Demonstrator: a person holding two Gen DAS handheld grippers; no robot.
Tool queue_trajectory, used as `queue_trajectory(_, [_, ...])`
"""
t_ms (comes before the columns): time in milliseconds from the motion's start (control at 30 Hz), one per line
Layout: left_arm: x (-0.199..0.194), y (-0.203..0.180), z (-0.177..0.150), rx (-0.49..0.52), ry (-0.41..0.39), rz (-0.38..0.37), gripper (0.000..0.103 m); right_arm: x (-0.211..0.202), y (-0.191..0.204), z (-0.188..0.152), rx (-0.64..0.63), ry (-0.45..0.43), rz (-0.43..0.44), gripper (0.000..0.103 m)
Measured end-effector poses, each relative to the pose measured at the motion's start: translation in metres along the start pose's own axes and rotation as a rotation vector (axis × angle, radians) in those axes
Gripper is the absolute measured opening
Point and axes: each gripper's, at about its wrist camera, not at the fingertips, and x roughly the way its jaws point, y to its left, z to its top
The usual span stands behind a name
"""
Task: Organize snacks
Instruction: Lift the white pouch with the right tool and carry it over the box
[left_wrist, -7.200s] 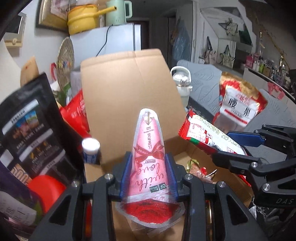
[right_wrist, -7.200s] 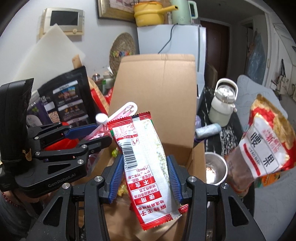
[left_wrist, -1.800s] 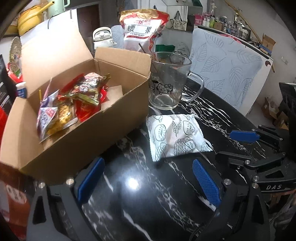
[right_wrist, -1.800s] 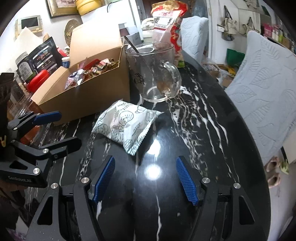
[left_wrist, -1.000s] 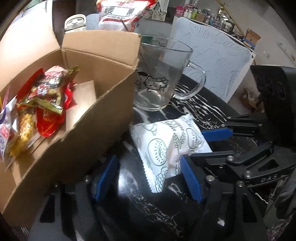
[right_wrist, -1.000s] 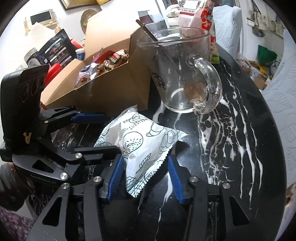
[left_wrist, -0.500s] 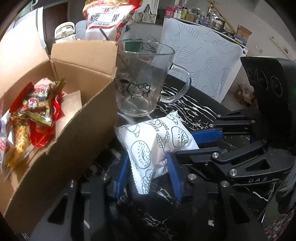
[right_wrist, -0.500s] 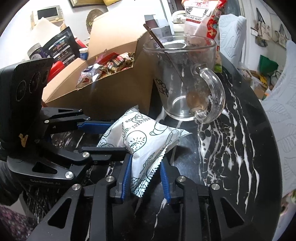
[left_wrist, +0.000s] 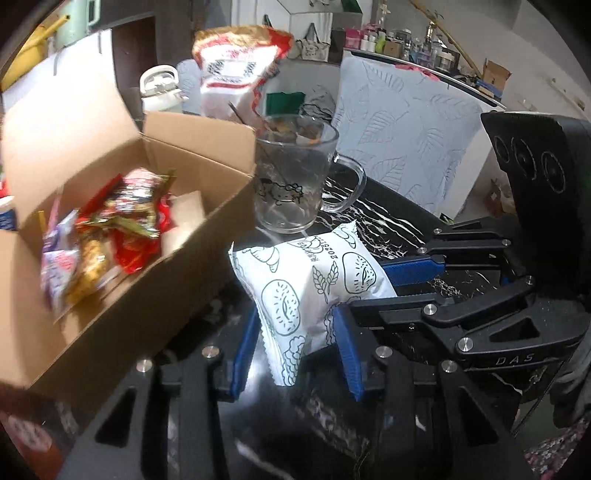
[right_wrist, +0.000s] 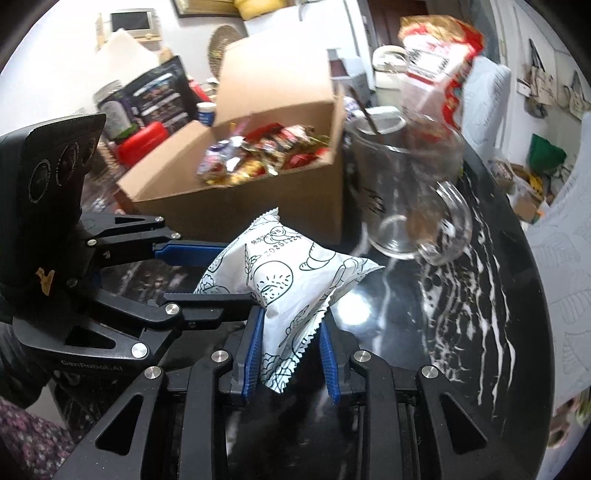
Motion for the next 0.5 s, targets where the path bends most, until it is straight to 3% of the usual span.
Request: queue_trajectory(500, [-0.099,0.008,-0.036,-0.091,-0.109,0.168,0.041,-0.027,0.086,0.016,-0.18,-0.065,0.088,0.028])
